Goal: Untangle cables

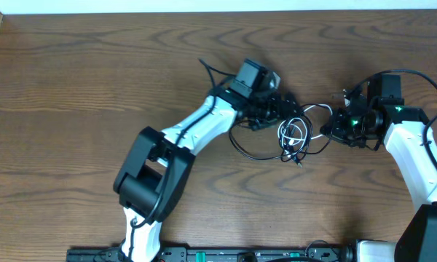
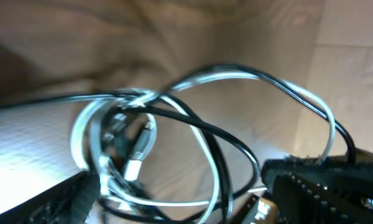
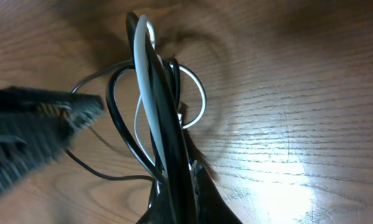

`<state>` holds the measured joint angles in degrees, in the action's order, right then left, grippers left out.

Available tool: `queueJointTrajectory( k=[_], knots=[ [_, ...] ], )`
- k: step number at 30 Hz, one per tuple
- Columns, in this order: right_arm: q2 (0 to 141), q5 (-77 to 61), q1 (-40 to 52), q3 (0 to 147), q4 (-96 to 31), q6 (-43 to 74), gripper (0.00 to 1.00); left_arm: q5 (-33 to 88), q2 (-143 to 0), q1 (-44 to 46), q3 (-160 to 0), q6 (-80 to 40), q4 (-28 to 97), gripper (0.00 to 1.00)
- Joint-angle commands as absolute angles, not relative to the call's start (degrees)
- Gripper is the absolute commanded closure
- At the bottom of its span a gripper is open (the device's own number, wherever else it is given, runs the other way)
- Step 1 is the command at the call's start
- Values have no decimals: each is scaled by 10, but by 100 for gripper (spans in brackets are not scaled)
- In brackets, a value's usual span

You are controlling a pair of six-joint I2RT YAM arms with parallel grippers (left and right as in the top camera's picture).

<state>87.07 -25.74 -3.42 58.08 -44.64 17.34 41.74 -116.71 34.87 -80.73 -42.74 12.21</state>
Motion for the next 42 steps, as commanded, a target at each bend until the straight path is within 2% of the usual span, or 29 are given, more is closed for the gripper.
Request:
queueJointTrajectory(
  k=[1, 13, 20, 22, 23, 24, 26, 28, 33, 42],
  knots=[
    [873, -265, -37, 583, -445, 164, 99, 435, -1169, 366, -814, -473, 94, 7],
    [873, -265, -37, 583, -446, 164, 99, 338, -1185, 402, -814, -489, 72, 20],
    [873, -265, -37, 583, -446, 164, 99, 309, -1207, 409, -814, -490, 1, 21],
    [873, -265, -37, 583, -446, 164, 99, 293, -1207, 409, -814, -490, -3, 27],
    [873, -265, -37, 583, -447, 164, 99, 288, -1207, 409, -814, -489, -3, 31],
    [873, -265, -37, 583, -447, 164, 99, 288, -1207, 409, -814, -485, -3, 40],
    [873, -265, -37, 583, -446, 162, 99, 288, -1207, 409, -814, -470, -2, 62],
    [873, -263, -37, 583, -446, 162, 99, 289, -1207, 408, -814, -451, 2, 93],
    [873, -256, -37, 583, -446, 149, 96, 296, -1188, 368, -815, -451, 30, 92],
    [874, -188, -37, 583, -448, 167, 97, 295, -1049, 264, -815, -385, 184, 93]
  ],
)
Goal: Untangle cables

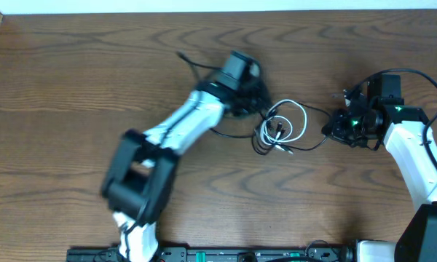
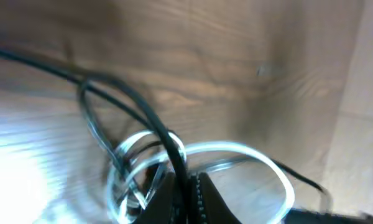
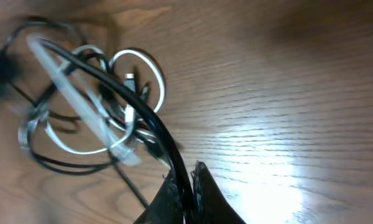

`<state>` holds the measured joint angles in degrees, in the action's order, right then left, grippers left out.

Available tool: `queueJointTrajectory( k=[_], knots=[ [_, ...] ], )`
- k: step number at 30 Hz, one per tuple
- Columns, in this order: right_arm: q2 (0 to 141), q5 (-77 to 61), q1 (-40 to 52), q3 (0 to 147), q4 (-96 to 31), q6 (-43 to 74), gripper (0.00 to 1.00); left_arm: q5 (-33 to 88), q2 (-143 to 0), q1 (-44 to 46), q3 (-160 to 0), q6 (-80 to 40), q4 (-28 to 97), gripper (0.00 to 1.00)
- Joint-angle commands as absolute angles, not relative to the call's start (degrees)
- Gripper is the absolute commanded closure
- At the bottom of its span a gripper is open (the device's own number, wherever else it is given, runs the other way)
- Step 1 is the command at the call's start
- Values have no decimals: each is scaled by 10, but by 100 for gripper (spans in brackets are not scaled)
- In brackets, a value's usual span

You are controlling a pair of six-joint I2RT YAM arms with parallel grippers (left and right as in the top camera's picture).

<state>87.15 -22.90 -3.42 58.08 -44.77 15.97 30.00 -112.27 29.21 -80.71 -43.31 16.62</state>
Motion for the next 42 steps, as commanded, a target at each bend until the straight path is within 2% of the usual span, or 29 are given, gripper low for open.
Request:
queueJointTrajectory(
  k=[1, 9, 14, 19, 25, 29, 31, 33, 36, 39, 42],
  knots=[
    [874, -174, -37, 583, -448, 173, 97, 295, -1029, 252, -815, -376, 199, 94],
    [874, -94, -38, 583, -459, 187, 97, 295, -910, 166, -815, -347, 294, 93],
    [874, 8, -51, 583, -498, 208, 97, 293, -856, 112, -815, -329, 309, 93],
    [874, 46, -72, 583, -522, 208, 96, 286, -830, 71, -815, -300, 345, 92],
    [873, 42, -116, 583, -542, 204, 95, 157, -831, 37, -814, -230, 453, 92],
    [873, -33, -143, 583, -541, 150, 94, 105, -832, 16, -814, -187, 514, 93],
    [873, -95, -144, 583, -531, 103, 88, 115, -832, 18, -814, -159, 524, 92],
    [873, -156, -142, 583, -521, 66, 78, 142, -832, 25, -814, -126, 529, 92],
    [873, -241, -138, 583, -505, 36, 61, 190, -832, 39, -813, -79, 529, 83],
    [873, -271, -136, 583, -489, 41, 44, 203, -832, 58, -813, -50, 533, 55],
    [873, -274, -136, 583, -482, 53, 32, 201, -833, 69, -813, -41, 545, 39]
  ],
)
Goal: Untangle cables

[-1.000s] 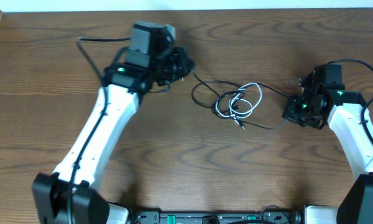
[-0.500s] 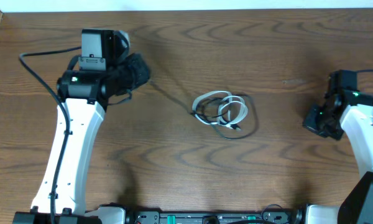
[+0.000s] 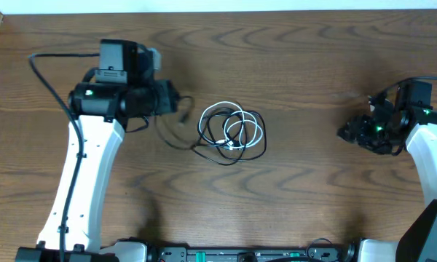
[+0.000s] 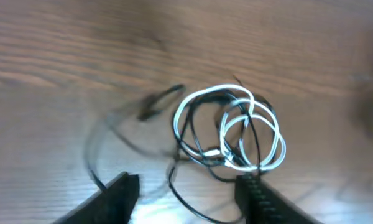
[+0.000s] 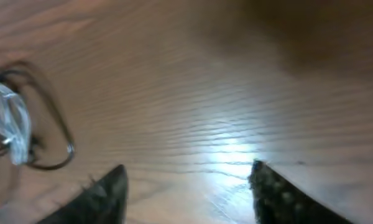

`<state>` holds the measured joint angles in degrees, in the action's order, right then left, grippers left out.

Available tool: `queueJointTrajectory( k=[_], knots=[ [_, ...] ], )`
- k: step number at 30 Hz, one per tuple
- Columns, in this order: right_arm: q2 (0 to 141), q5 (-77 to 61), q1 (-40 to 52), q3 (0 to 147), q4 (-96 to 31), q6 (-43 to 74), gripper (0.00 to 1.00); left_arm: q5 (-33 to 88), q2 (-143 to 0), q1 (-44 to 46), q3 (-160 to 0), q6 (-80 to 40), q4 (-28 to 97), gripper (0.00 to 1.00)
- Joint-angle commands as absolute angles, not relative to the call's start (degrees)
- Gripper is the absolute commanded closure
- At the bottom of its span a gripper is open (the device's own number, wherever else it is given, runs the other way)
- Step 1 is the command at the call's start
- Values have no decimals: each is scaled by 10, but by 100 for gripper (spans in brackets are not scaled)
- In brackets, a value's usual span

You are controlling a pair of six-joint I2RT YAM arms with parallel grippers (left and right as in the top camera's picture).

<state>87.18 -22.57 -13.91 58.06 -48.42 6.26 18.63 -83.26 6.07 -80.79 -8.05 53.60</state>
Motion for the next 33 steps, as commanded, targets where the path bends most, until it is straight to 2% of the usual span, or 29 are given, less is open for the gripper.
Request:
queueJointTrajectory(
  k=[1, 6, 12, 17, 26, 33],
  knots=[
    [873, -274, -136, 583, -482, 53, 30, 202, -833, 70, -813, -32, 550, 39],
    [873, -274, -136, 583, -482, 53, 28, 234, -835, 96, -812, 22, 571, 36],
    [873, -274, -136, 583, -480, 52, 28, 244, -872, 178, -782, 112, 601, 32],
    [873, -274, -136, 583, -479, 51, 31, 197, -954, 227, -768, 159, 623, 32],
    [873, -274, -136, 583, -491, 51, 32, 199, -1078, 238, -768, 187, 629, 31],
    [873, -274, -136, 583, -495, 51, 32, 298, -1120, 239, -768, 260, 684, 31]
  ],
)
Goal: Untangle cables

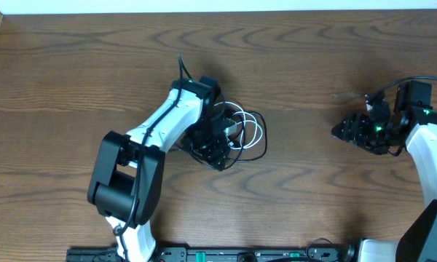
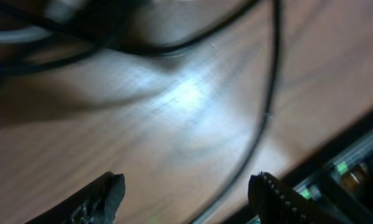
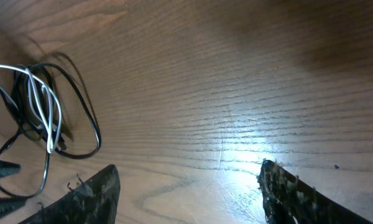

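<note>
A tangled bundle of black and white cables (image 1: 246,131) lies in the middle of the wooden table. My left gripper (image 1: 217,151) is down on the bundle's left side. In the left wrist view it hangs close over the wood, open (image 2: 186,199), and a black cable (image 2: 268,106) runs down between its fingers. My right gripper (image 1: 342,131) stands off to the right, well apart from the bundle. In the right wrist view it is open (image 3: 189,196) with only bare wood between its fingers, and the bundle (image 3: 40,109) shows at the far left.
The table's back edge (image 1: 218,10) runs along the top. A dark equipment rail (image 1: 226,255) lies along the front edge and shows with green lights in the left wrist view (image 2: 351,165). My right arm's own black cable (image 1: 411,82) loops above its wrist.
My left gripper was open at the table's left, away from the bundle; now it is down over the bundle's left side, still open. The right gripper has shifted slightly left.
Both grippers were shut on cables with the bundle close between them. Then the left one stood farther left, with the bundle stretched out between us. Later both were open and far apart, the bundle lying loose in the middle. Now my left gripper is at the bundle again.
</note>
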`<state>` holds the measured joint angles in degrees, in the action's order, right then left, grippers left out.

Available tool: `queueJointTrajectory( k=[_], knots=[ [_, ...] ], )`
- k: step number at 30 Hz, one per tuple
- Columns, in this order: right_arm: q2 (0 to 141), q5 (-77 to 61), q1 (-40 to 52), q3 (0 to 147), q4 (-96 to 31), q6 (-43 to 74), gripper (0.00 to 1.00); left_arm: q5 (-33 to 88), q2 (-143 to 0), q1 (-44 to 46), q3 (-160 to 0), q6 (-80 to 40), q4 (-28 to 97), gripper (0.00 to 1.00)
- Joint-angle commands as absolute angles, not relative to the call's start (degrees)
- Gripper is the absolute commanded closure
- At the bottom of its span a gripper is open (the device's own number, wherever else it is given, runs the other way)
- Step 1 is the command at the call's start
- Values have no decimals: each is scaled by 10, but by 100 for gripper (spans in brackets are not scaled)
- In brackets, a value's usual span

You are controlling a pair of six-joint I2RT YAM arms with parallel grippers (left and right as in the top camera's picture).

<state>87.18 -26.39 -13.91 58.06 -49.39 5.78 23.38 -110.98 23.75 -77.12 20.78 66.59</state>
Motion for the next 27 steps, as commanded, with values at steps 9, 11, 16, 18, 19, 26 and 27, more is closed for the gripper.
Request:
queueJointTrajectory(
  k=[9, 11, 16, 18, 19, 26, 27],
  knots=[
    [873, -274, -126, 583, -495, 53, 32, 365, -1121, 244, -767, 294, 702, 31],
    [873, -274, -122, 583, -495, 53, 32, 365, -1121, 249, -761, 294, 695, 31],
    [873, -274, -118, 583, -495, 53, 31, 365, -1121, 273, -735, 293, 653, 31],
    [873, -274, -118, 583, -495, 53, 31, 362, -1121, 282, -721, 293, 634, 31],
    [873, -274, -118, 583, -495, 53, 30, 360, -1121, 286, -714, 293, 625, 31],
    [873, -274, -118, 583, -489, 53, 30, 372, -1121, 296, -712, 219, 548, 62],
    [873, -275, -118, 583, -489, 53, 30, 376, -1121, 296, -712, 206, 536, 79]
  ],
)
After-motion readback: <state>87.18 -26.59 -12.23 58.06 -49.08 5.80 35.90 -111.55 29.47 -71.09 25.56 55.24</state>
